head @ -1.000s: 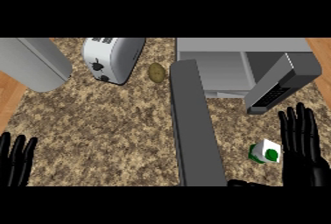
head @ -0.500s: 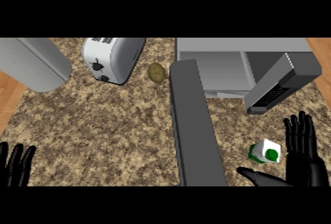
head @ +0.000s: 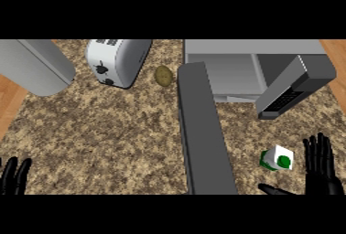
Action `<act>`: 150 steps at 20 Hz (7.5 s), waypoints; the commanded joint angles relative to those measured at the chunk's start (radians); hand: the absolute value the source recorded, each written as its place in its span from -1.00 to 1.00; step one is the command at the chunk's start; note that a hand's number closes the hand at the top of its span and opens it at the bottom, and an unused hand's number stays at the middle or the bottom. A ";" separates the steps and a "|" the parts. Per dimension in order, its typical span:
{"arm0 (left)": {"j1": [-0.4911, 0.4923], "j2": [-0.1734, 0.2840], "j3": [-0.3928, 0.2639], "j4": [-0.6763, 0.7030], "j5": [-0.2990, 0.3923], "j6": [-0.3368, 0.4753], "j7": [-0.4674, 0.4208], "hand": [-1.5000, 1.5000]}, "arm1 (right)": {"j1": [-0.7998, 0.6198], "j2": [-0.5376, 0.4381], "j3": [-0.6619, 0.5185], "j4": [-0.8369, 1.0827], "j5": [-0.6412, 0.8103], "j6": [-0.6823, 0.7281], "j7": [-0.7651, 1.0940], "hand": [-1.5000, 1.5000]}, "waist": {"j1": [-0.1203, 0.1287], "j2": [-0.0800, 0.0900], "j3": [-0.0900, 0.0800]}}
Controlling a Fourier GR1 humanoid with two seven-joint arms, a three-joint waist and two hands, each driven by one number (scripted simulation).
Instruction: Pick up the milk, place it into the microwave and close the microwave
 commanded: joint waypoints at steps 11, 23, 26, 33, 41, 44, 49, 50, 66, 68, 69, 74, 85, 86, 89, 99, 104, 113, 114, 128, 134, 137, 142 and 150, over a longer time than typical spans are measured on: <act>0.063 -0.013 -0.034 0.015 -0.018 -0.031 -0.064 -1.00 | -0.119 -0.070 -0.101 0.344 0.003 0.092 -0.231 -1.00 | 0.003 0.000 0.000; 0.082 -0.005 0.000 -0.070 0.026 -0.038 -0.001 -1.00 | -0.302 -0.052 -0.192 0.705 0.081 -0.116 -0.357 -1.00 | 0.016 0.002 0.001; 0.045 -0.014 -0.028 0.048 -0.036 -0.018 -0.080 -1.00 | -0.355 -0.116 -0.233 0.818 0.054 -0.071 -0.373 -1.00 | 0.009 0.002 0.001; -0.017 0.010 0.048 0.008 0.054 -0.029 0.012 -1.00 | -0.398 -0.161 -0.205 1.009 0.028 0.199 -0.504 -1.00 | 0.010 0.004 0.002; -0.010 0.016 0.064 -0.002 0.068 -0.040 0.021 -1.00 | -0.399 -0.129 -0.106 0.958 0.029 0.419 -0.586 1.00 | 0.002 0.001 0.000; 0.019 -0.003 0.031 -0.044 0.059 -0.026 0.059 -1.00 | -0.411 -0.129 -0.148 0.950 0.057 0.200 -0.653 1.00 | 0.002 0.001 0.001; 0.009 -0.002 0.083 0.080 0.088 -0.072 -0.048 -1.00 | -0.458 -0.093 -0.186 0.878 0.007 0.130 -0.562 1.00 | 0.003 0.000 -0.001; 0.029 -0.014 0.026 0.034 0.034 -0.059 -0.026 -1.00 | -0.424 -0.092 -0.182 0.836 -0.015 0.178 -0.559 1.00 | 0.000 -0.001 0.000; 0.052 0.011 0.096 0.015 0.134 -0.105 -0.009 -1.00 | -0.568 -0.149 -0.055 0.763 -0.024 0.382 -0.426 1.00 | 0.003 -0.002 -0.001; 0.031 -0.003 0.075 -0.022 0.101 -0.066 0.040 -1.00 | -0.471 -0.177 -0.029 0.622 -0.045 0.437 -0.385 1.00 | -0.010 -0.004 -0.001; 0.058 0.001 0.097 0.012 0.124 -0.104 -0.015 -1.00 | -0.464 -0.103 0.010 0.552 -0.026 0.357 -0.356 1.00 | -0.007 -0.005 -0.002; 0.082 -0.014 0.061 0.011 0.101 -0.097 -0.033 -1.00 | -0.528 -0.083 0.029 0.509 0.047 0.207 -0.273 1.00 | 0.005 0.000 0.000; 0.032 -0.013 0.135 0.074 0.123 -0.126 -0.031 -1.00 | -0.871 -0.074 0.007 0.700 0.136 0.050 -0.058 1.00 | 0.015 0.003 0.000; -0.020 0.008 0.151 0.072 0.141 -0.127 0.022 -1.00 | -0.917 -0.062 -0.004 0.803 0.147 0.039 -0.123 1.00 | 0.017 0.006 0.000; 0.070 0.006 0.175 0.063 0.157 -0.190 -0.058 -1.00 | -1.026 -0.082 -0.039 0.950 0.149 0.038 -0.140 1.00 | 0.032 0.006 0.000; -0.092 -0.001 0.139 0.117 0.126 -0.145 0.021 -1.00 | -1.293 -0.080 -0.092 1.296 0.196 -0.069 -0.248 1.00 | 0.057 0.025 0.002; -0.071 0.023 0.159 0.119 0.153 -0.196 -0.005 -1.00 | -1.370 -0.118 -0.099 1.367 0.219 -0.106 -0.265 1.00 | 0.082 0.032 0.002; -0.164 0.043 0.159 0.150 0.152 -0.192 0.011 -1.00 | -1.410 -0.191 -0.115 1.450 0.245 -0.215 -0.264 1.00 | 0.126 0.064 0.004; -0.145 0.042 0.172 0.156 0.155 -0.193 0.004 -1.00 | -1.438 -0.191 -0.146 1.457 0.215 -0.216 -0.228 1.00 | 0.132 0.059 0.003; -0.191 0.060 0.137 0.153 0.071 -0.181 0.028 -1.00 | -1.453 -0.221 -0.079 1.531 0.331 -0.627 -0.212 -1.00 | 0.186 0.086 0.003; -0.239 0.053 0.104 0.171 0.036 -0.165 0.048 -1.00 | -1.485 -0.178 -0.078 1.569 0.334 -0.605 -0.150 -1.00 | 0.187 0.094 0.006; -0.253 0.044 0.094 0.182 0.024 -0.160 0.039 -1.00 | -1.482 -0.153 -0.115 1.558 0.293 -0.512 -0.159 -1.00 | 0.181 0.092 0.008; -0.261 0.032 0.076 0.176 0.002 -0.144 0.049 -1.00 | -1.477 -0.160 -0.132 1.553 0.278 -0.422 -0.177 -1.00 | 0.173 0.086 0.008; -0.264 0.027 0.039 0.172 -0.033 -0.144 0.056 -1.00 | -1.456 -0.180 -0.142 1.562 0.275 -0.401 -0.179 -1.00 | 0.170 0.081 0.007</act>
